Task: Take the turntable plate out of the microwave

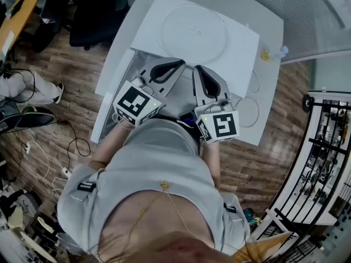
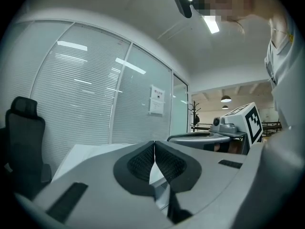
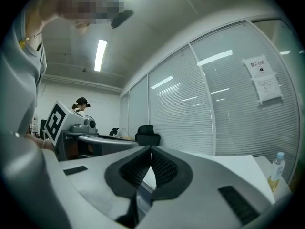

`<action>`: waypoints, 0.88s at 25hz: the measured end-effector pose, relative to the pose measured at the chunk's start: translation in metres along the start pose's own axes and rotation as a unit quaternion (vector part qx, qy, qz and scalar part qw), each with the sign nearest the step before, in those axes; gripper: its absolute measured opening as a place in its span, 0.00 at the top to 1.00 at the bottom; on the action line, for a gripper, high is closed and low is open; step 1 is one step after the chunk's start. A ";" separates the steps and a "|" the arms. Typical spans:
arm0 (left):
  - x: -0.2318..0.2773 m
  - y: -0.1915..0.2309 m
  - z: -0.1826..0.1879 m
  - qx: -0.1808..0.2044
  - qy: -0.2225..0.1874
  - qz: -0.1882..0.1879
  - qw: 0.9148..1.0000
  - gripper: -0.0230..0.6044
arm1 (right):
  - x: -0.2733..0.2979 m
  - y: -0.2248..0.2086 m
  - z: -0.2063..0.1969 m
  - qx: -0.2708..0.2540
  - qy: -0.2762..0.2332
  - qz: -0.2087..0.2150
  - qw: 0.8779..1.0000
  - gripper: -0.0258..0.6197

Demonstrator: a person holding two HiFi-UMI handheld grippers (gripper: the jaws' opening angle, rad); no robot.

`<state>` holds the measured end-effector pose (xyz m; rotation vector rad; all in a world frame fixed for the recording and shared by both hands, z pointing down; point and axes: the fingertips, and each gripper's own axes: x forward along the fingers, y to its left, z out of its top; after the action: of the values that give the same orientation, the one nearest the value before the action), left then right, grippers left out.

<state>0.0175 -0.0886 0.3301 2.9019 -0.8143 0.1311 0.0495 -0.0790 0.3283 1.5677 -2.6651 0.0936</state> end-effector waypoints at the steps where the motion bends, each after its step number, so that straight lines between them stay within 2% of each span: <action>1: -0.001 -0.001 0.005 0.001 -0.006 -0.001 1.000 0.92 | -0.001 0.001 0.005 -0.001 -0.003 0.002 1.000 0.93; 13: -0.005 -0.006 0.036 0.002 -0.035 -0.010 0.999 0.92 | -0.005 0.001 0.041 -0.028 -0.020 0.012 0.999 0.93; 22: -0.010 -0.019 0.039 -0.007 -0.044 -0.016 0.999 0.92 | -0.022 -0.001 0.047 -0.014 -0.032 -0.005 0.999 0.93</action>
<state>0.0208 -0.0726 0.2887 2.9248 -0.7781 -0.0036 0.0608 -0.0643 0.2799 1.6038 -2.6928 0.0069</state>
